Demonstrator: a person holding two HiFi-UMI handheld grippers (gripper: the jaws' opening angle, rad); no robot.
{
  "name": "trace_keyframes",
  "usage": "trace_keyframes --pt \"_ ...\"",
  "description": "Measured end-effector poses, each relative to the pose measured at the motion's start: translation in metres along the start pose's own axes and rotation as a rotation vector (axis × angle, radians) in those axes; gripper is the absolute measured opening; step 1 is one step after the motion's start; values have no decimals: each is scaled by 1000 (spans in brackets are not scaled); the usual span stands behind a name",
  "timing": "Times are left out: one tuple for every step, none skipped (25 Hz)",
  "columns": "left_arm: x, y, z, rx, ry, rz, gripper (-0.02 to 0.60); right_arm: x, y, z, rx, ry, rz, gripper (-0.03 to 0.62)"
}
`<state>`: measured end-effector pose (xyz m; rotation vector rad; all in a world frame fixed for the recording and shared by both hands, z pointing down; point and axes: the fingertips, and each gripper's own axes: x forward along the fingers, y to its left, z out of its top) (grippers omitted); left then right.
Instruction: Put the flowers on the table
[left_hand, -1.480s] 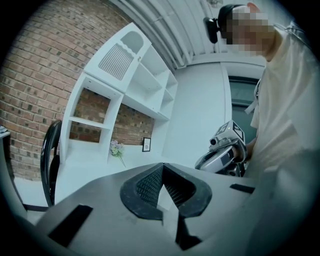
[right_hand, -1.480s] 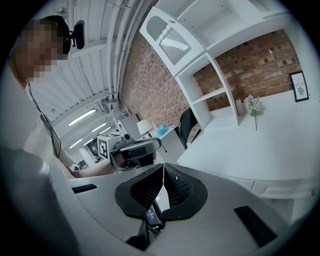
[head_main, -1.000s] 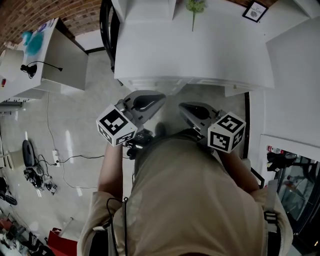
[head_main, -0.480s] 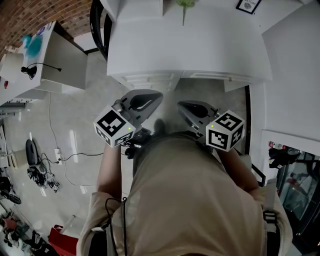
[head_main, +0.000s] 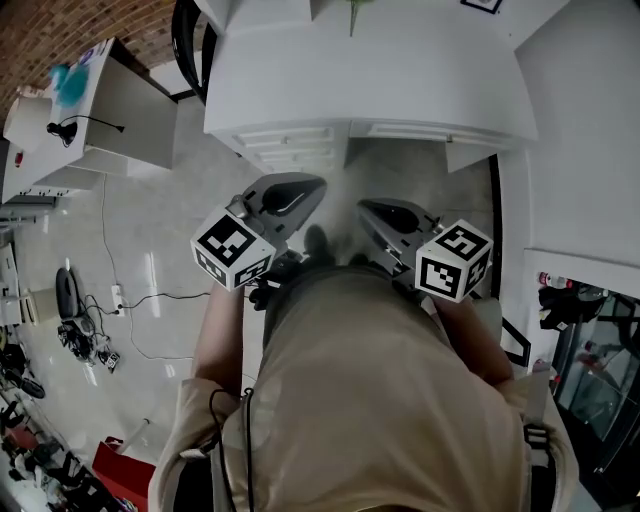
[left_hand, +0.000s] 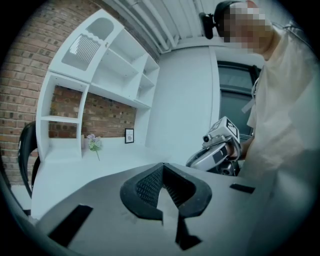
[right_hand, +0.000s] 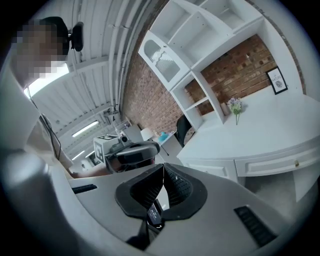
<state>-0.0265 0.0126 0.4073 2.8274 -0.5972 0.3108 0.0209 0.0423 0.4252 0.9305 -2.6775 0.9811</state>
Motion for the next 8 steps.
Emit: trace_keyframes --pt "1 -2 0 -1 7 19 9 -6 1 -2 8 -9 3 20" --pt "2 -5 0 -4 10 34 9 -12 2 -3 14 -18 6 20" --pt "2 -8 1 -8 8 44 9 -17 2 -5 21 -24 8 20" --pt "3 -10 2 -11 4 50 9 -21 1 -7 29 -29 10 20" --pt "5 -13 3 -12 0 54 9 -25 0 -9 36 -33 12 20" --pt "6 -16 4 -11 -2 58 9 -29 -2 -10 42 -36 15 20" --pt "8 -18 5 -8 -4 61 9 -32 -3 -12 47 -39 17 20" --pt "10 -21 5 -5 -4 65 9 -36 -4 -13 52 -42 19 20"
